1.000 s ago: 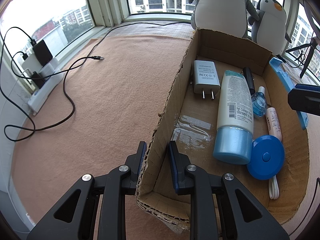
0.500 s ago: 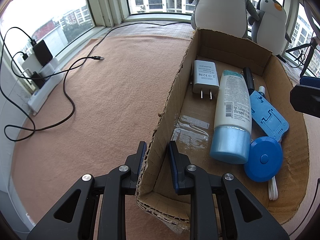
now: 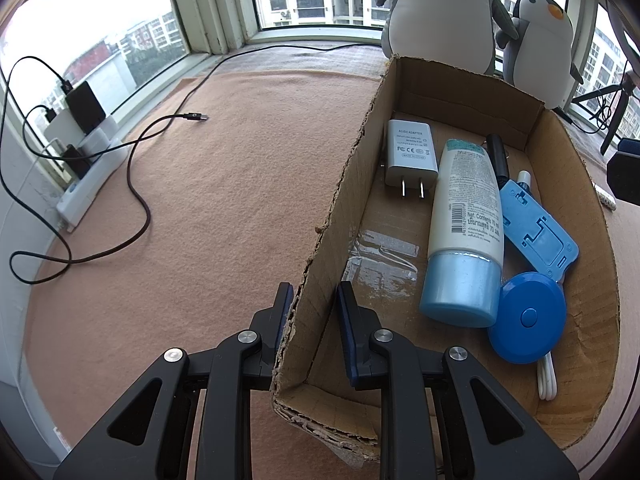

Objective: Organize rigid objects
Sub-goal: 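Carry the blue phone stand into the box and release it, then grasp the patterned lighter with the right tool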

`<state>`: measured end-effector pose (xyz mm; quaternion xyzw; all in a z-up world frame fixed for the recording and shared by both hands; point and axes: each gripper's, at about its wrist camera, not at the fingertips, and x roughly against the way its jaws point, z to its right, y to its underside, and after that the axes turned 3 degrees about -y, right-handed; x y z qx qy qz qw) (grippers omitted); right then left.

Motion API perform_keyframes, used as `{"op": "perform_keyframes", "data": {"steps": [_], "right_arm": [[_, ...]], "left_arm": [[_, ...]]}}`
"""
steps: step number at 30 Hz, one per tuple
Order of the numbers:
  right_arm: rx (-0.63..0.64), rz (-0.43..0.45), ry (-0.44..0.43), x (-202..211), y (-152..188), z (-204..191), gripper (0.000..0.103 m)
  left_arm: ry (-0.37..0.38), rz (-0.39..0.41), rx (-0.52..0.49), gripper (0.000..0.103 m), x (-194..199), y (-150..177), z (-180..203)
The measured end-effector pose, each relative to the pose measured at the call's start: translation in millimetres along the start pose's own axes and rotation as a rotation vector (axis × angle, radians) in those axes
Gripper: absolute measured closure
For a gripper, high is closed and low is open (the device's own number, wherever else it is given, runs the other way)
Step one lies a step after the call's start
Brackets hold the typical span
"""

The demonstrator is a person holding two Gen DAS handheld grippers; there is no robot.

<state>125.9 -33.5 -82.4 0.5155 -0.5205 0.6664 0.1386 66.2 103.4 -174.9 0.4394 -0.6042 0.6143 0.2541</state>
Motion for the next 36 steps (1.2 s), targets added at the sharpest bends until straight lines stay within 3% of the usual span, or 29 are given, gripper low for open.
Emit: {"op": "perform_keyframes", "data": {"steps": [11,18,25,36], "right_arm": [[-0.014,0.014,0.072,11.1,8.5,42.4,0.034],[-0.107,0.0,0.043,12.1,19.0,111.5,0.034],[-0.131,-0.068,0.078,-9.0,35.8,174.3,0.034],[-0.061,-0.177,0.159,-42.5,42.4,216.8,0.038]], "left_arm": [[-0.004,0.0,-0.006,0.082,-1.2,-0.1,0.2],[-0.004,-0.001,-0.007,0.082,-1.1,-0.1,0.5],[-0.005,-0.003,-0.005,0.082,-1.5,-0.2,-0.2],[-0.009,-0.005,-0.007,0.082,-2.0,-0.3,-1.0]]}}
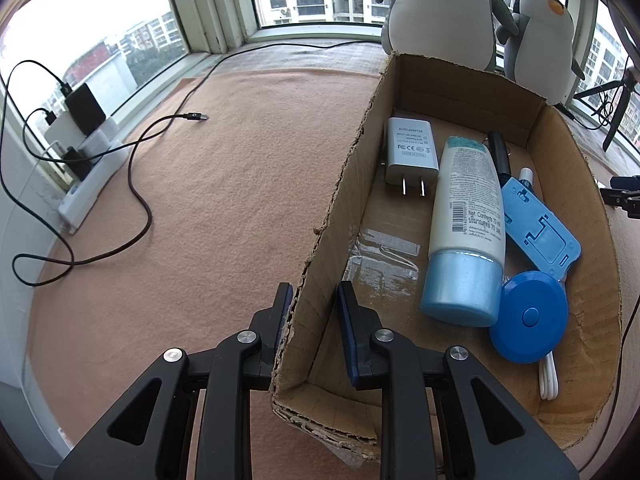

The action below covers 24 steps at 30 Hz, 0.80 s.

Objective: Organize rigid objects
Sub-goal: 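Grasp the patterned lighter with the right tool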

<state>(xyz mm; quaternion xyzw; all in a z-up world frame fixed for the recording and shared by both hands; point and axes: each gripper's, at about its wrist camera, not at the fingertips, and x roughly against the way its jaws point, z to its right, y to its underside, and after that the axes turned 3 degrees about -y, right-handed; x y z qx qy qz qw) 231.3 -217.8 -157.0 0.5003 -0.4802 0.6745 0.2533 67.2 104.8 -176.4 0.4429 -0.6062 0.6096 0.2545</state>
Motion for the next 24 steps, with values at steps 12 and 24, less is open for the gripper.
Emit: {"op": "perform_keyframes", "data": {"steps": [12,24], "right_arm": [[-0.038,-0.026,-0.075,-17.4,-12.7,11.9,0.06],[-0.111,-0.028,-0.073,-10.1,-5.6,13.5,0.082]], "left_arm": [[0.0,0.0,0.0,0.082,0.0,-0.2,0.2],[0.001,0.001,0.003,0.082,0.1,0.2,0.6]]}}
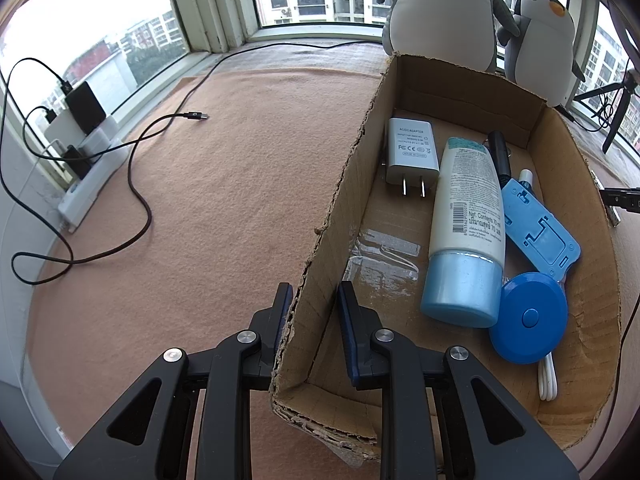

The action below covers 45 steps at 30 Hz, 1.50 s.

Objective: Organize rigid objects
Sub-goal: 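Grasp the patterned lighter with the right tool, then carry the patterned lighter into the box and release it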

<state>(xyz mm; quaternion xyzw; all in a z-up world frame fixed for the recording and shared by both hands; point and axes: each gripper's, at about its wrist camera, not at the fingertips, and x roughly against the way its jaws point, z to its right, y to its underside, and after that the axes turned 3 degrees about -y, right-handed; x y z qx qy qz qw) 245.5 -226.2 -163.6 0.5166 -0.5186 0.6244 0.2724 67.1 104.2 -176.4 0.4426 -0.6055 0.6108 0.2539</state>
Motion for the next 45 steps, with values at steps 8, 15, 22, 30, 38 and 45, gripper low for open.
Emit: {"op": "perform_keyframes", "data": {"steps": [8,15,22,30,38,45], "right_arm": [[-0.064,0.025,0.0,10.2,30.7,-18.7,0.082],[-0.09,0.056,-0.041,29.8,55.7,-46.4,0.082],[-0.068,0.129,-0.079,61.9,50.5,-80.5,0.082],[0.015,0.185,-0.116,80.8,26.0,-128.8,0.082],[0.067,0.2,-0.107,69.0,-10.1,-161.6,0.082],[0.077,0.174,-0.097,44.2,-32.5,-178.0,0.082]], "left_arm": [[0.001,0.003,0.001,0.082,1.4,1.2,0.1],[0.001,0.003,0.003,0.082,1.2,0.8,0.4],[0.001,0.004,0.003,0.082,1.4,0.4,0.8],[0.002,0.004,0.004,0.082,1.7,0.0,1.4],[0.002,0.004,0.005,0.082,1.9,0.2,1.4],[0.004,0.002,0.009,0.082,2.0,-1.3,3.9]]}}
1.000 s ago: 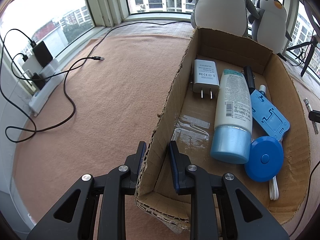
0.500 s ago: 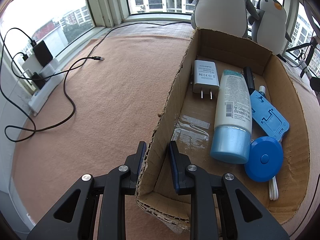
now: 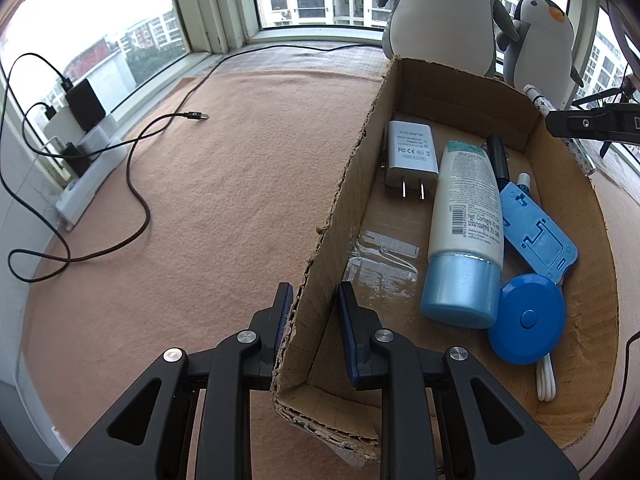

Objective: Organize rigid objects
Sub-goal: 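Carry the patterned lighter into the box and release it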

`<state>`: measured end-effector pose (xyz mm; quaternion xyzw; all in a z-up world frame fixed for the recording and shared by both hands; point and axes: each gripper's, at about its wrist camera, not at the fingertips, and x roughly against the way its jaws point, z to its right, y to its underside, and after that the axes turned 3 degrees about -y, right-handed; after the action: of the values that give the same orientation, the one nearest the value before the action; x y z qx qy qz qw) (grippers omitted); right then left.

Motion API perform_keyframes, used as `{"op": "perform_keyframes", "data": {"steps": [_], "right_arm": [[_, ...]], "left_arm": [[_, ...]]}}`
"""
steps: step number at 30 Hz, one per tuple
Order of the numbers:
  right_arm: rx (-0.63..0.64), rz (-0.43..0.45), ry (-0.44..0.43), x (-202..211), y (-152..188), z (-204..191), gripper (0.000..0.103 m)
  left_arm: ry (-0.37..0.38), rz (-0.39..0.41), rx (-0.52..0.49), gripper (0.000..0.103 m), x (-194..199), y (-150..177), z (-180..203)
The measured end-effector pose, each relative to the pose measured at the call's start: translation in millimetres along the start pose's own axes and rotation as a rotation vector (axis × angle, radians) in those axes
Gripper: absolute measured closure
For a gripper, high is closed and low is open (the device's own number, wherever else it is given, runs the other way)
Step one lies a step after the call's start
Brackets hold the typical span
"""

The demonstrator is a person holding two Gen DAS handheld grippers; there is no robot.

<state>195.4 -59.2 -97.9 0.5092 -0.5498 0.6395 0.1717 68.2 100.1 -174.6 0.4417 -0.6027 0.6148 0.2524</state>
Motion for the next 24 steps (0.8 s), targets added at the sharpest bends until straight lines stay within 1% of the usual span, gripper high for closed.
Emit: {"op": "perform_keyframes", "data": {"steps": [5,15,16,17,19,24], "right_arm": [[-0.001,-0.016,0.014,-13.9,-3.3,0.8,0.082],[0.012,-0.017,0.017,-19.8,-7.4,-0.3,0.082],[0.008,-0.015,0.019,-19.7,-7.6,0.1,0.08],[0.002,-0.012,0.017,-19.4,-8.0,1.0,0.074],[-0.01,-0.003,0.01,-18.0,-8.9,3.0,0.066],[-0.009,0.005,0.017,-12.6,-9.1,3.0,0.063]], "left_arm": [[-0.001,0.0,0.0,0.082,0.1,-0.3,0.6],[-0.001,0.001,0.0,0.082,0.0,-0.3,0.4],[-0.001,0.001,0.0,0.082,0.1,-0.5,1.2],[-0.001,0.001,0.0,0.082,-0.1,-0.5,0.6],[-0.001,0.001,0.001,0.082,0.1,-0.8,0.5],[0.0,0.001,0.0,0.082,0.0,-0.5,-0.3]]}}
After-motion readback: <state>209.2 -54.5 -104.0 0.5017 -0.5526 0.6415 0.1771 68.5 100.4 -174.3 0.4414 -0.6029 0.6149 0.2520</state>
